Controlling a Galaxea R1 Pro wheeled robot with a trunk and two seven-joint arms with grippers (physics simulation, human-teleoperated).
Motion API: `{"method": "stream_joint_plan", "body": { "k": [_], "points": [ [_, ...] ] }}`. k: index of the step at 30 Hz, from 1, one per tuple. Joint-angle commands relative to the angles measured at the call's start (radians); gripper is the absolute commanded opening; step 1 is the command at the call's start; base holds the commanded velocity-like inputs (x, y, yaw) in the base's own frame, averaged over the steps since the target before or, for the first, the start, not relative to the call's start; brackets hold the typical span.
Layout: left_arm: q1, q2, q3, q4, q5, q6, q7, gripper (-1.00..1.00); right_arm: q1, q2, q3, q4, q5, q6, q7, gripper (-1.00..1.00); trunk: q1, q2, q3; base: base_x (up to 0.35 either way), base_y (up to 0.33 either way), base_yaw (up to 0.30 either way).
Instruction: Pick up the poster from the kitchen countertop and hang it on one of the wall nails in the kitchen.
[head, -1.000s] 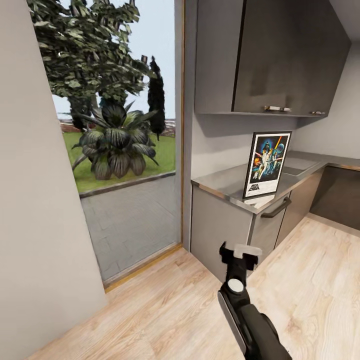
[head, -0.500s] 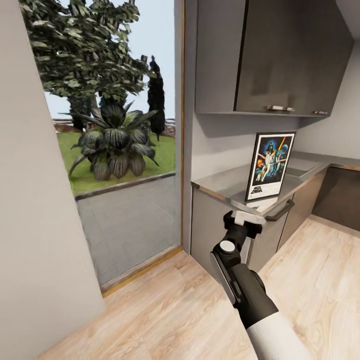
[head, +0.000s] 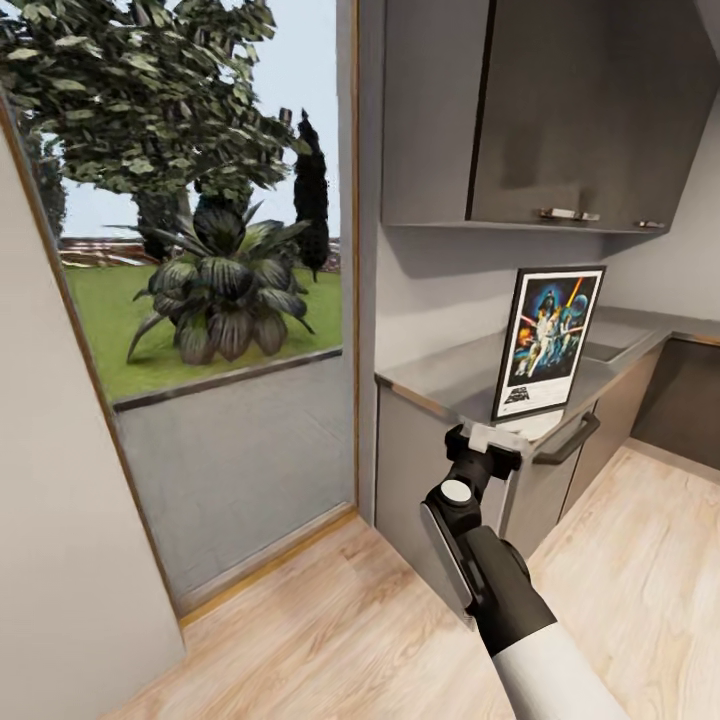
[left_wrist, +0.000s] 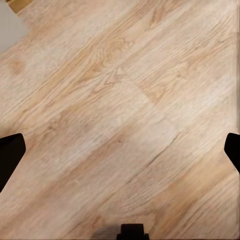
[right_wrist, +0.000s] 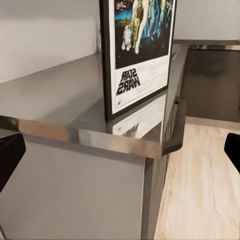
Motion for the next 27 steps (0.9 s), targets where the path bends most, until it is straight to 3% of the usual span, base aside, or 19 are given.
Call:
{"method": "stream_joint_plan", "body": {
  "k": [1,13,27],
  "points": [
    [0.0,0.0,0.002,-0.002,-0.006,-0.002,0.0,1.0,-0.001,-0.001,0.002,-0.001,-0.004,0.009,-0.006,1.0,0.0,0.0,-0.001,0.275,-0.218,0.0],
    [0.0,0.0,0.007,-0.002,-0.006,-0.002,0.0,1.0,0.0,-0.001,0.002,-0.003,-0.004,0.004,-0.007,1.0,0.0,0.0,-0.001,0.247,-0.205,0.0],
    [0.0,0.0,0.008,-0.005,-0.006,-0.002,0.001,1.0,0.005,-0.002,0.001,-0.001,-0.004,0.001,-0.007,1.0,0.0,0.0,-0.001,0.111,-0.016,0.0]
  ]
}}
